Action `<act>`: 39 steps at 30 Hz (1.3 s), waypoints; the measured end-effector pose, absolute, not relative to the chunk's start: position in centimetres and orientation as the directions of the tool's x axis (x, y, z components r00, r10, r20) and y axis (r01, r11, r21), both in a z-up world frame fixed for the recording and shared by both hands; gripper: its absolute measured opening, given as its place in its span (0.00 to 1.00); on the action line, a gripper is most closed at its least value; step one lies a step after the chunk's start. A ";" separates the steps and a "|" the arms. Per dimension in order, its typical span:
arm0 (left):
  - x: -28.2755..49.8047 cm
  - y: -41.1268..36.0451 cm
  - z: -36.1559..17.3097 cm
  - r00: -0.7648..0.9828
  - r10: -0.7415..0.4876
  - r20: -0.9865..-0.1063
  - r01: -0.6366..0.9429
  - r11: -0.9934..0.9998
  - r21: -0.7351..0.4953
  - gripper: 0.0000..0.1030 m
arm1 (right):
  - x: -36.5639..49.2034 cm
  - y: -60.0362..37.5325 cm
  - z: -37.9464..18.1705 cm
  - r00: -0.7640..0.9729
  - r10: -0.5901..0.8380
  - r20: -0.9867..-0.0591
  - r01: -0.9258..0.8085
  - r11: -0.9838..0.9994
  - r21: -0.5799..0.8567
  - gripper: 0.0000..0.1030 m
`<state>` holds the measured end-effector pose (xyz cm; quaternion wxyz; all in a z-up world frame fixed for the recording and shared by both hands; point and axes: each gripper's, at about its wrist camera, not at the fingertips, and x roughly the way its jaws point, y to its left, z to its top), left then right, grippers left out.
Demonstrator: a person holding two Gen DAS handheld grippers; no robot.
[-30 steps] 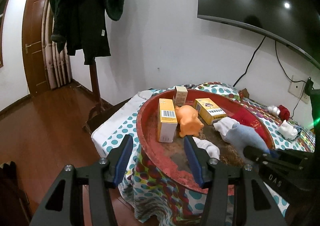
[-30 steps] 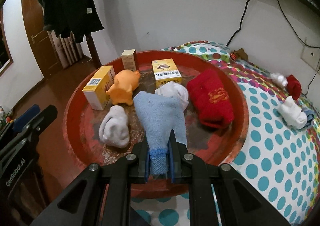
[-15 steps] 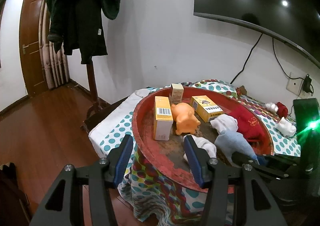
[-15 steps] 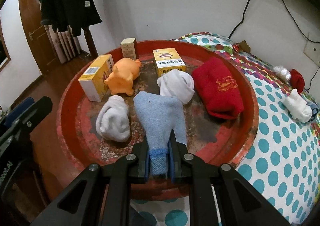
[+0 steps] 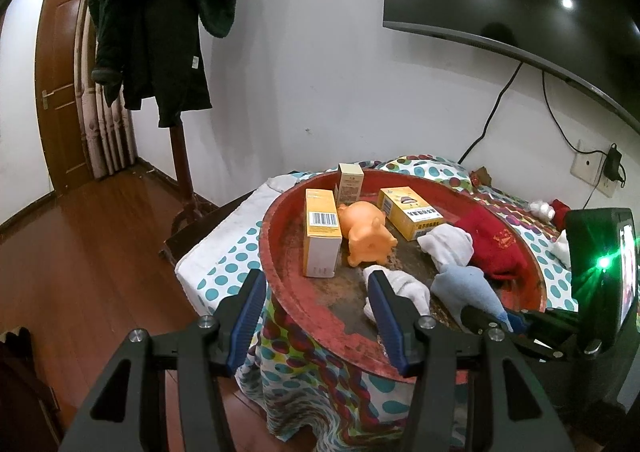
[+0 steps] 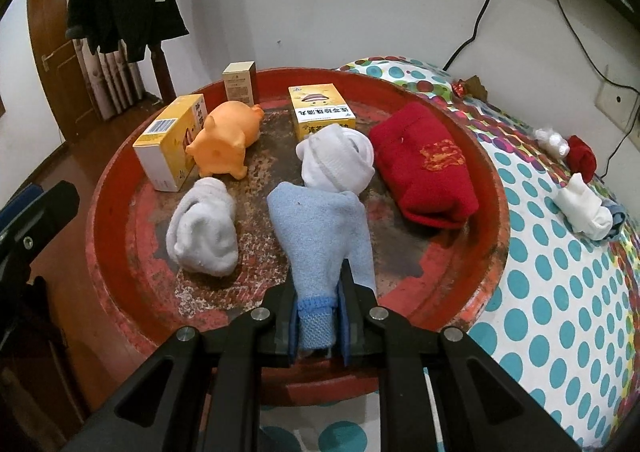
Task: Organize objects
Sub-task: 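Carry the blue sock with the right gripper and release it onto the tray, then move the left gripper toward the white sock pair on the cloth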
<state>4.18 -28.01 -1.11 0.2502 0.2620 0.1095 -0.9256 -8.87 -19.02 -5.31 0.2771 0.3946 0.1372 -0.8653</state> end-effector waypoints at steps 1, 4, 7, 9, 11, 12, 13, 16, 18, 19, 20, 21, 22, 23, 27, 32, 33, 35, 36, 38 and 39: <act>4.2 -28.0 -1.1 -0.738 -0.404 -0.541 0.519 -0.852 -0.072 0.53 | -8.8 -19.0 -5.3 -0.535 -0.372 -0.759 0.589 -0.808 -0.019 0.16; 4.2 -27.9 -1.1 -0.737 -0.403 -0.543 0.517 -0.853 -0.068 0.53 | -8.6 -19.1 -5.2 -0.544 -0.367 -0.755 0.585 -0.811 -0.027 0.28; 4.2 -27.9 -1.0 -0.740 -0.409 -0.534 0.521 -0.851 -0.069 0.53 | -8.0 -19.0 -4.5 -0.591 -0.356 -0.724 0.572 -0.817 -0.066 0.74; 4.2 -27.9 -1.1 -0.739 -0.408 -0.536 0.520 -0.851 -0.070 0.53 | -7.6 -18.7 -3.7 -0.638 -0.360 -0.681 0.561 -0.822 -0.092 0.79; 4.1 -27.8 -1.1 -0.739 -0.406 -0.537 0.517 -0.853 -0.068 0.53 | -7.6 -18.4 -3.1 -0.647 -0.365 -0.670 0.557 -0.826 -0.088 0.79; 4.0 -27.7 -1.1 -0.740 -0.406 -0.536 0.515 -0.855 -0.064 0.53 | -7.7 -18.3 -3.0 -0.647 -0.363 -0.671 0.553 -0.828 -0.085 0.79; 4.0 -27.6 -1.1 -0.741 -0.407 -0.534 0.514 -0.856 -0.061 0.53 | -7.8 -18.1 -2.8 -0.651 -0.358 -0.669 0.548 -0.832 -0.088 0.79; 4.0 -27.2 -1.0 -0.748 -0.407 -0.524 0.506 -0.861 -0.054 0.53 | -8.2 -17.2 -2.4 -0.665 -0.349 -0.660 0.532 -0.842 -0.090 0.79; 4.0 -27.0 -0.8 -0.759 -0.402 -0.512 0.497 -0.866 -0.055 0.53 | -8.6 -16.0 -2.1 -0.686 -0.327 -0.650 0.504 -0.858 -0.100 0.80; 4.1 -26.8 -0.7 -0.767 -0.395 -0.505 0.488 -0.871 -0.061 0.53 | -8.8 -15.1 -2.1 -0.696 -0.315 -0.646 0.488 -0.867 -0.103 0.82; 4.2 -26.7 -0.6 -0.778 -0.384 -0.498 0.477 -0.876 -0.069 0.53 | -9.2 -13.9 -2.0 -0.706 -0.303 -0.640 0.468 -0.878 -0.102 0.83; 4.3 -26.5 -0.4 -0.791 -0.368 -0.488 0.460 -0.884 -0.079 0.53 | -9.7 -12.6 -1.9 -0.715 -0.290 -0.636 0.444 -0.891 -0.093 0.83; 4.3 -26.2 -0.3 -0.804 -0.352 -0.479 0.442 -0.893 -0.086 0.53 | -10.5 -10.3 -1.8 -0.723 -0.280 -0.631 0.405 -0.912 -0.060 0.84; 4.3 -25.8 -0.2 -0.817 -0.334 -0.470 0.419 -0.904 -0.088 0.53 | -11.1 -8.2 -1.7 -0.728 -0.274 -0.628 0.369 -0.929 -0.023 0.86; 3.6 -23.5 -0.3 -0.853 -0.234 -0.467 0.299 -0.952 -0.068 0.54 | -14.1 -0.1 -2.0 -0.745 -0.152 -0.649 0.177 -0.984 0.027 0.92; 2.6 -19.5 -1.3 -0.861 -0.117 -0.495 0.142 -0.990 -0.013 0.55 | -17.0 9.0 -3.4 -0.739 -0.027 -0.673 -0.010 -0.999 0.051 0.92; 2.4 -18.6 -1.5 -0.859 -0.093 -0.503 0.107 -0.994 0.000 0.55 | -17.5 10.6 -3.5 -0.737 -0.006 -0.676 -0.039 -0.998 0.052 0.92; 1.9 -16.5 -2.0 -0.851 -0.044 -0.523 0.041 -0.999 0.018 0.55 | -18.3 13.2 -3.8 -0.734 0.038 -0.678 -0.089 -0.995 0.040 0.92; 1.6 -15.5 -2.1 -0.847 -0.027 -0.530 0.016 -1.000 0.024 0.55 | -18.5 14.5 -3.9 -0.733 0.053 -0.679 -0.109 -0.993 0.040 0.92; 0.9 -13.8 -2.2 -0.840 0.009 -0.543 -0.028 -0.999 0.026 0.55 | -19.0 16.5 -3.9 -0.732 0.073 -0.678 -0.140 -0.989 0.045 0.92; 0.2 -12.8 -2.1 -0.836 0.023 -0.548 -0.045 -0.999 0.026 0.55 | -19.1 17.3 -3.9 -0.733 0.088 -0.675 -0.158 -0.986 0.044 0.92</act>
